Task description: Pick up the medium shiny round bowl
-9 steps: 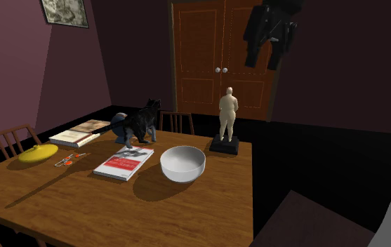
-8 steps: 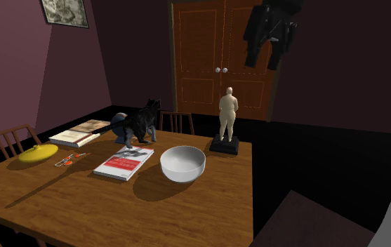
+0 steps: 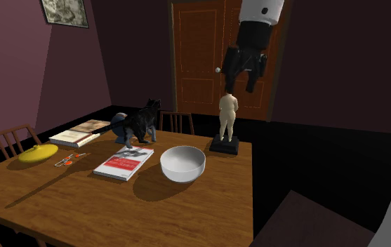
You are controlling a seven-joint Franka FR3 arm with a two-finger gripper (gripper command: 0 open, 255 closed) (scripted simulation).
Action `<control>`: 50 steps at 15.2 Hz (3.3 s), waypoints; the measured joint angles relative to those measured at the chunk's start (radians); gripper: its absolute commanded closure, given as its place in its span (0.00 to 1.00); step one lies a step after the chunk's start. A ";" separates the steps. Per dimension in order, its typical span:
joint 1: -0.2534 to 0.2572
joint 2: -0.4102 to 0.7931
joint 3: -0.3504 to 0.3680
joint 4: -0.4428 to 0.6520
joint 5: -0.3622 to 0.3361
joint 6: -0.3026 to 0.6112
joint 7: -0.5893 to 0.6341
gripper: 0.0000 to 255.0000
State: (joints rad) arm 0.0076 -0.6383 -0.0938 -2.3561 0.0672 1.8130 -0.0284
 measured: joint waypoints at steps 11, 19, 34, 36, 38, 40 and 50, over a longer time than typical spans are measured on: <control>0.008 0.356 -0.061 0.033 0.017 0.266 -0.110 0.00; 0.011 0.675 -0.085 0.170 0.075 0.402 -0.197 0.00; -0.038 1.151 -0.063 0.482 0.163 0.501 -0.302 0.00; -0.038 1.167 -0.060 0.477 0.168 0.522 -0.306 0.00; -0.040 1.183 -0.056 0.473 0.174 0.542 -0.310 0.00; -0.040 1.190 -0.055 0.476 0.175 0.545 -0.311 1.00; -0.040 1.188 -0.056 0.478 0.174 0.541 -0.310 1.00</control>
State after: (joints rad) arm -0.0328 0.5499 -0.1495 -1.8777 0.2415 2.3545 -0.3386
